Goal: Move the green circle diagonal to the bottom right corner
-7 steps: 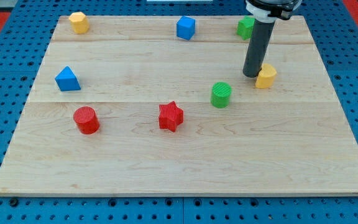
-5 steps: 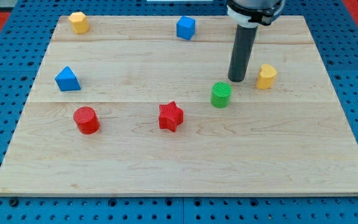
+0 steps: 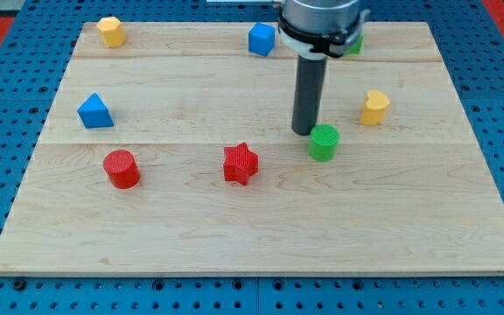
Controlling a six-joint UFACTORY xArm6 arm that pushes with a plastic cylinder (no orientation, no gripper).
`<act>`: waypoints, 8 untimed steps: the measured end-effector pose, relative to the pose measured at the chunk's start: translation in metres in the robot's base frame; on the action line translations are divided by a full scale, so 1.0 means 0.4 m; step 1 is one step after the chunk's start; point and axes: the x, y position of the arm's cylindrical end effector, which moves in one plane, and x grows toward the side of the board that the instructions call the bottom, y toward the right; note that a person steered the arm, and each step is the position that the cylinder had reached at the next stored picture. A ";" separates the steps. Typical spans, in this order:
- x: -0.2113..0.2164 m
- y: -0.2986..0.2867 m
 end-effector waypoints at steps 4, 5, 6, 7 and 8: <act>0.135 0.217; 0.179 0.250; 0.229 0.255; 0.235 0.252; 0.192 0.244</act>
